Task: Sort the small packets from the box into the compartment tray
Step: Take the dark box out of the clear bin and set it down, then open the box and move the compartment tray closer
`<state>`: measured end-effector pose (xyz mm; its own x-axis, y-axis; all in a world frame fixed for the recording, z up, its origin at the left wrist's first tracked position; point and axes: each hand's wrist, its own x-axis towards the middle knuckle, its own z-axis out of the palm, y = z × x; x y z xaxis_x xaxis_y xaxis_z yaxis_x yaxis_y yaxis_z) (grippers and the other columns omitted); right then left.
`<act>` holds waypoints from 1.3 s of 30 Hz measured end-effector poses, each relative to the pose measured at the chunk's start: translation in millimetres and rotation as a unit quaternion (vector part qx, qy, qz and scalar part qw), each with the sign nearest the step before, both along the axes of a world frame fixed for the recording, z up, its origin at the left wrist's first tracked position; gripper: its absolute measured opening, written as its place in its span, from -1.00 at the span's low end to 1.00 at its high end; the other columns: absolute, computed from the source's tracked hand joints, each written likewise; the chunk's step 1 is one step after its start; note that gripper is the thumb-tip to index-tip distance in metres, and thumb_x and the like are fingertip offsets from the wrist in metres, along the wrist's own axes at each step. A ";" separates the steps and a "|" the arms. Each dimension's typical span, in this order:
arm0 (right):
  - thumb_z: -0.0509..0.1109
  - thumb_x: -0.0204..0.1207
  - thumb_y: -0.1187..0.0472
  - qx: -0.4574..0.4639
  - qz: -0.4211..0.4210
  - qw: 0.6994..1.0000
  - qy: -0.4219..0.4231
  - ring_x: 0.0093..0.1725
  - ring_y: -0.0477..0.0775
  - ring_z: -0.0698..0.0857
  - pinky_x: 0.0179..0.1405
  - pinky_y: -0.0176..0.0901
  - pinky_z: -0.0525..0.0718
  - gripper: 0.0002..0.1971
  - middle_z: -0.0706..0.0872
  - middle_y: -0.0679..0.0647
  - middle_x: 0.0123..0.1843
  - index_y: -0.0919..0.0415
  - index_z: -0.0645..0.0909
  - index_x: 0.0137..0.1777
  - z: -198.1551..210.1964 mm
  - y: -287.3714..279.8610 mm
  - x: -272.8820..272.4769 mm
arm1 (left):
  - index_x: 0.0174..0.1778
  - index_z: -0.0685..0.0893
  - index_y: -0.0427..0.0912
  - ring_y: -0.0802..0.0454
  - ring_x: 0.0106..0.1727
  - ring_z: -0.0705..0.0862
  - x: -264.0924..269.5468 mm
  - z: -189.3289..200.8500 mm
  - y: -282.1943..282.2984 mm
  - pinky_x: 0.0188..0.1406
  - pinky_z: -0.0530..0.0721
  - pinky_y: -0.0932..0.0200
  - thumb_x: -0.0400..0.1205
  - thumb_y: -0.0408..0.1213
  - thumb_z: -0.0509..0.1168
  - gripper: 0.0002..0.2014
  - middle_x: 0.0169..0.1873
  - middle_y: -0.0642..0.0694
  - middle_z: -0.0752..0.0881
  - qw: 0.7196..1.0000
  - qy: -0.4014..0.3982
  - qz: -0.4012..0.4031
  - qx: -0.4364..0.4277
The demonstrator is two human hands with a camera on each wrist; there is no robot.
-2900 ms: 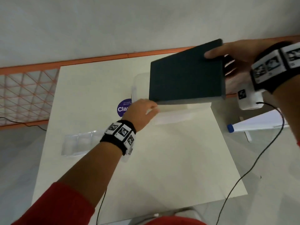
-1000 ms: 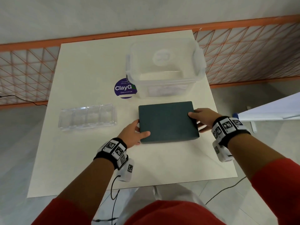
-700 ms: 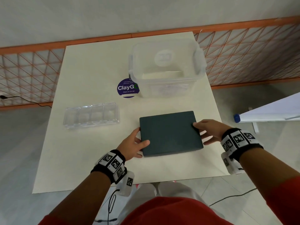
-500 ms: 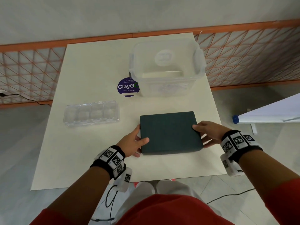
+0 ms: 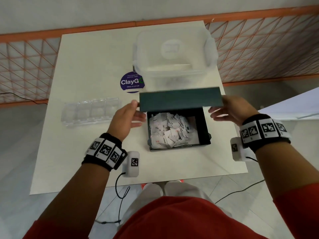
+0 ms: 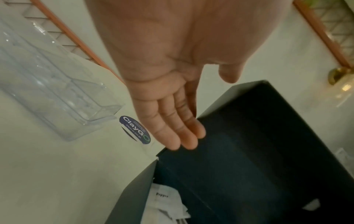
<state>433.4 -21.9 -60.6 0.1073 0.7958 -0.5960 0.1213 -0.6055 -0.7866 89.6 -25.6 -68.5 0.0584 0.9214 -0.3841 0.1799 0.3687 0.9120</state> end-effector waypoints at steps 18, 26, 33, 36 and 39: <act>0.35 0.64 0.36 0.025 0.026 0.999 -0.029 0.08 0.04 0.66 0.07 0.11 0.59 -0.52 0.64 -0.06 0.32 -0.01 0.45 0.50 -34.2 11.0 -19.3 | 0.63 -0.15 0.35 0.14 0.36 0.46 13.6 -30.8 7.6 0.22 0.64 -0.08 0.70 -0.07 0.24 -0.24 0.59 0.08 0.29 0.997 0.037 -0.060 -0.004; 0.37 0.66 0.25 -0.133 0.121 0.976 -0.121 0.10 0.19 0.71 -0.01 0.04 0.68 -0.64 0.71 0.16 0.18 0.14 0.52 0.45 -50.2 -9.9 -19.9 | 0.59 0.29 0.16 -0.06 0.21 0.64 7.6 -59.0 -13.7 0.12 0.71 -0.10 0.70 0.16 0.10 -0.48 0.43 -0.01 0.53 0.983 0.053 -0.104 -0.141; 0.30 0.66 0.31 -0.123 0.131 0.971 -0.159 -0.12 0.13 0.73 -0.22 -0.04 0.74 -0.76 0.73 0.12 -0.04 0.30 0.62 0.30 -47.3 -11.6 -23.5 | 0.33 0.43 0.49 0.13 0.15 0.65 16.8 -52.8 -15.9 -0.09 0.74 0.13 0.65 0.27 0.09 -0.68 0.22 0.20 0.60 0.982 0.027 -0.128 -0.135; 0.32 0.66 0.25 -0.122 0.142 0.963 -0.196 -0.01 0.23 0.75 -0.02 0.09 0.78 -0.76 0.73 0.23 0.07 0.34 0.63 0.24 -40.0 -10.4 -25.1 | 0.59 0.29 0.16 -0.04 0.28 0.60 16.8 -55.5 -13.8 0.01 0.74 0.05 0.67 0.23 0.09 -0.44 0.35 0.09 0.52 0.981 0.042 -0.125 -0.143; 0.34 0.64 0.18 -0.104 0.178 0.938 -0.280 0.06 0.34 0.76 0.12 0.17 0.75 -0.74 0.75 0.30 0.05 0.39 0.66 0.11 -29.5 -8.4 -26.8 | 0.47 0.46 0.03 0.02 0.12 0.68 2.8 -51.4 -9.5 -0.04 0.74 0.08 0.69 0.07 0.19 -0.56 0.29 0.02 0.60 0.985 0.122 -0.090 -0.078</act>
<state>406.6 -30.3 -90.1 0.1992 0.7135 -0.6717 0.7040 -0.5810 -0.4084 92.3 -35.2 -120.0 0.1049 0.8328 -0.5435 0.4622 0.4431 0.7682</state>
